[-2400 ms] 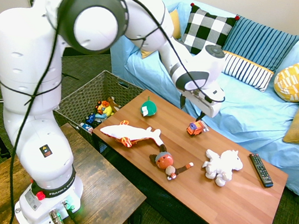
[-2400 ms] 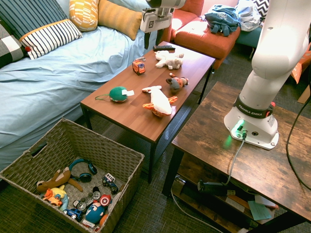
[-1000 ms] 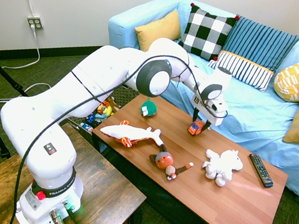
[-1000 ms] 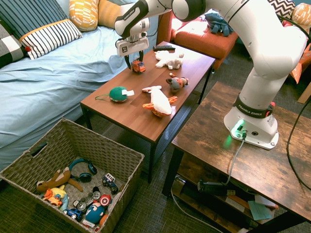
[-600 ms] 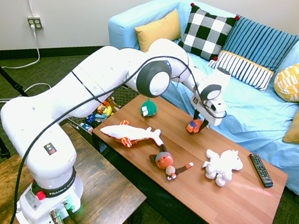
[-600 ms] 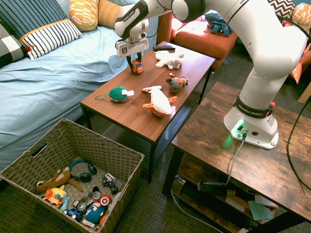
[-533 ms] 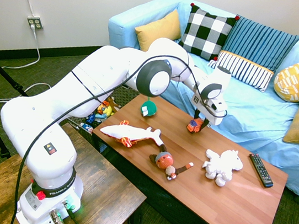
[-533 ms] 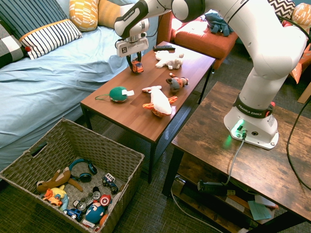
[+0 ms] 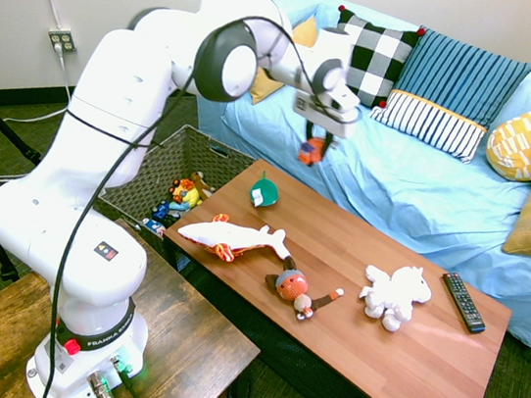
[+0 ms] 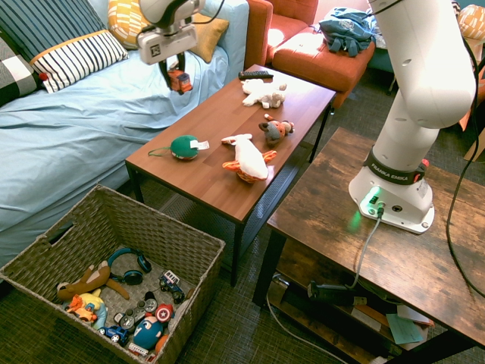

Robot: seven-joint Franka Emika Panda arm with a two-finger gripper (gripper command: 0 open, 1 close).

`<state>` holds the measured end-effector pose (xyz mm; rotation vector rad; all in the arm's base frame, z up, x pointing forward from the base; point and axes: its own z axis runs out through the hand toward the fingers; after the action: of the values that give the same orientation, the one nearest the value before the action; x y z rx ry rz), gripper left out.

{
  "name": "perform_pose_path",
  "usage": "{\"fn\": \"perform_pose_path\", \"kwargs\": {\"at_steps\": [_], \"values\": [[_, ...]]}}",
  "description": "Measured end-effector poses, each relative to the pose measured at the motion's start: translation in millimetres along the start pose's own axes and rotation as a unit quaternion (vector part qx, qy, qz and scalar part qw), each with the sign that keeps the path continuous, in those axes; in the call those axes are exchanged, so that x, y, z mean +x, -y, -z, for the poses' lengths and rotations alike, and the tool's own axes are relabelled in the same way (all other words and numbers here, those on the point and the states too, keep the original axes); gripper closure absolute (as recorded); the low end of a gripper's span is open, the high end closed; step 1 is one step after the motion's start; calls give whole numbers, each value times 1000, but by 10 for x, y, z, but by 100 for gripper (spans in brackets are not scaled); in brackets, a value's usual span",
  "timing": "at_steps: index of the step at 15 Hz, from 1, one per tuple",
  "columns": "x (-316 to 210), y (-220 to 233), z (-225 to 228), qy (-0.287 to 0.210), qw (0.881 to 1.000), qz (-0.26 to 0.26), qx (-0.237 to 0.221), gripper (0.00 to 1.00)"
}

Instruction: Put the toy car in the basket

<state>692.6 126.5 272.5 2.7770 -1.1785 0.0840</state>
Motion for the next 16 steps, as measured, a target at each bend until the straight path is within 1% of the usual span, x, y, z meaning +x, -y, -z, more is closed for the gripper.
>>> {"fn": "perform_pose_path", "kwargs": {"at_steps": [1,3,4,5,6,8,9,11,13,16], "values": [[-689,261,-15,-6,999,31,-14,100],[-1903,618,-307,-2,996,82,-40,100],[-2335,724,-567,2,993,103,-55,100],[-2617,799,-897,7,990,121,-69,100],[-2738,845,-1197,14,988,133,-81,0],[-2766,942,-1596,32,983,157,-86,0],[-2760,1002,-1638,42,982,168,-80,0],[-2846,1128,-1517,57,978,192,-66,0],[-3002,1230,-1365,62,975,207,-59,0],[-2972,1254,-1324,61,975,206,-60,0]]}}
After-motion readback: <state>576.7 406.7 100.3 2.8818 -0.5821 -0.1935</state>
